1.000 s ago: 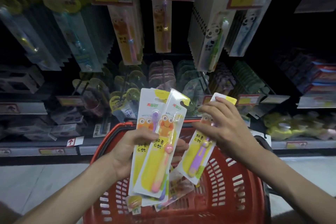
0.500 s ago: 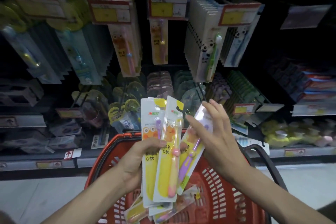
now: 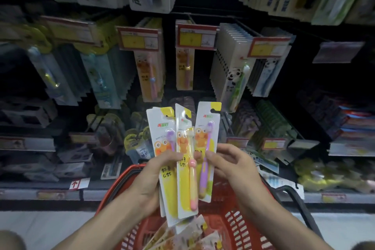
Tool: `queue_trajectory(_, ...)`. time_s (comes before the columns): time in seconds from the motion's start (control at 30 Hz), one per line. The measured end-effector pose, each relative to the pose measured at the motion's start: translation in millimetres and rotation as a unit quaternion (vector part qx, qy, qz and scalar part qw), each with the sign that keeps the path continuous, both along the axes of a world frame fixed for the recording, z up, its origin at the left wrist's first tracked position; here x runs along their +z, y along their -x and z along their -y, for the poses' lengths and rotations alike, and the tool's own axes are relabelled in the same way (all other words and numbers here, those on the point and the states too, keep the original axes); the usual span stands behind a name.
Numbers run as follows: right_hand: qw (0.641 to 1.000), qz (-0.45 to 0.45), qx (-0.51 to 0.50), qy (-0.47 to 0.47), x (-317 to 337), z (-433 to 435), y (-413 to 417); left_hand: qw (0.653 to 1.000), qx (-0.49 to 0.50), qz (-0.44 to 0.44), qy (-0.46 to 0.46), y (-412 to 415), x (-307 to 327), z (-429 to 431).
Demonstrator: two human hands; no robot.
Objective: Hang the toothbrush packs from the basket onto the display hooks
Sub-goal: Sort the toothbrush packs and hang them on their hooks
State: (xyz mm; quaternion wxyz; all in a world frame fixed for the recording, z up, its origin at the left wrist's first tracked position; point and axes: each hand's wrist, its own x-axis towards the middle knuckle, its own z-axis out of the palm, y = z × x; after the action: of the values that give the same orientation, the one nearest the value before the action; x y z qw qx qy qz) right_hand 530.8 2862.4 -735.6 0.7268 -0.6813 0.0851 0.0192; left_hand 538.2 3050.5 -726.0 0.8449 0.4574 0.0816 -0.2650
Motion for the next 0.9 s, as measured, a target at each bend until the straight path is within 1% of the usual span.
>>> queue_trajectory(0.1,0.999,0.008,-0.004,-0.040,14.2,0.1,-7.4,0.999,0.026,0.040,-0.010,-9.3,7.5,-7.0)
queue_trajectory(0.23,0.999,0.038,-0.005,-0.037,26.5,-4.1,-21.9,0.997,0.050,0.067,0.000,-16.7,18.6,-12.9)
queue_trajectory(0.3,0.998,0.047,-0.016,-0.037,31.4,-5.0,-34.0,0.994,0.053,0.093,-0.022,-21.0,20.1,-15.2)
queue_trajectory(0.43,0.998,0.052,-0.035,-0.015,40.1,-6.2,-63.4,0.985,0.089,0.141,-0.037,-30.8,23.3,-21.9)
queue_trajectory(0.57,0.995,0.072,-0.047,0.039,42.6,-15.9,-89.3,0.980,0.098,0.166,-0.051,-38.2,20.6,-30.5)
queue_trajectory(0.67,0.992,0.083,-0.063,0.071,45.2,-27.5,-108.0,0.973,0.107,0.186,-0.086,-42.4,19.0,-38.3)
queue_trajectory(0.77,0.991,0.084,-0.076,0.073,48.5,-36.9,-126.1,0.962,0.122,0.208,-0.125,-46.0,18.7,-47.9)
queue_trajectory(0.9,0.990,0.092,-0.084,0.062,56.5,-49.5,-151.1,0.964,0.124,0.200,-0.121,-46.5,20.7,-56.1)
